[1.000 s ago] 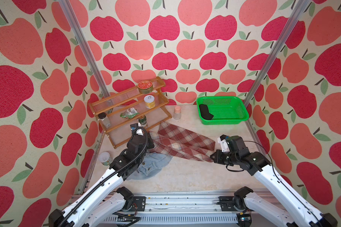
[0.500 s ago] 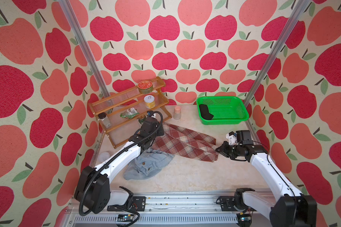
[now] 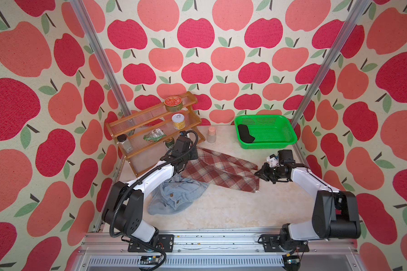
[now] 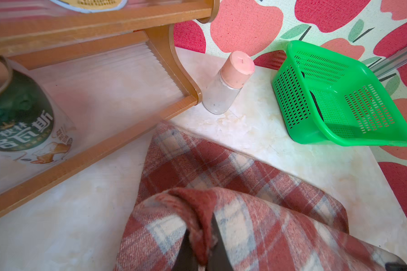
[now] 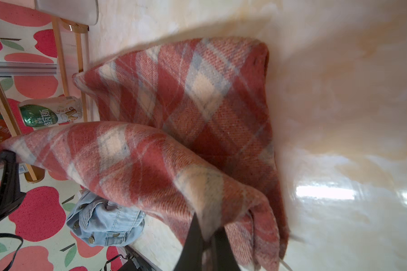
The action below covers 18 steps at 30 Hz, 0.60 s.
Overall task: Roll up the skirts
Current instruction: Fold the skirt at the center of the board.
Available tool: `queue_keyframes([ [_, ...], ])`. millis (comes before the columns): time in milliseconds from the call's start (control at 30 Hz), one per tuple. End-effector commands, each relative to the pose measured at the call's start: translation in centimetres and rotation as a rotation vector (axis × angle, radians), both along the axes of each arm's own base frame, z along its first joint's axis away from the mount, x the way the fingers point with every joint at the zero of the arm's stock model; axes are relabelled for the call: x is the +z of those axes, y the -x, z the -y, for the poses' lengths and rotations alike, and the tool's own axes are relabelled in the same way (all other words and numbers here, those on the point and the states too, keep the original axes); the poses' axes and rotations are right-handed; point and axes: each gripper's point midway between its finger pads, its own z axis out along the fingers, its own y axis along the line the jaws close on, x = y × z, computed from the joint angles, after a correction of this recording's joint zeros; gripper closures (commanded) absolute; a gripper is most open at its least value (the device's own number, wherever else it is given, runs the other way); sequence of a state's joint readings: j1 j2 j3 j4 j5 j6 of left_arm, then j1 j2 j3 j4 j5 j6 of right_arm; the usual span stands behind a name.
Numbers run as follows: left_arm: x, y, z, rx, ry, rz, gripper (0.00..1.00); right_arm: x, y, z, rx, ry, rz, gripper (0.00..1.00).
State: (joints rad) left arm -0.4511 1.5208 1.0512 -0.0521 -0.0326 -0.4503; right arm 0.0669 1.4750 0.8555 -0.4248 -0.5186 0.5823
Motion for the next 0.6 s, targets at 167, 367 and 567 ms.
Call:
queue_keyframes([
  [167,3.7,-0.3,-2.2,0.052,-0.056,0.094,1.00,0.7,-3.1,-0.2,0.022,-0.008,0.048,1.00],
  [367,0.1,-1.3,-1.4,0.039,-0.032,-0.001,1.00,-1.1,-3.6,-0.3,0.035,-0.009,0.004,1.00],
  [567,-2.6,-3.0,0.1,-0.010,-0.045,-0.072,0.77,-0.6,-4.5,0.4,0.014,0.034,0.025,0.50],
])
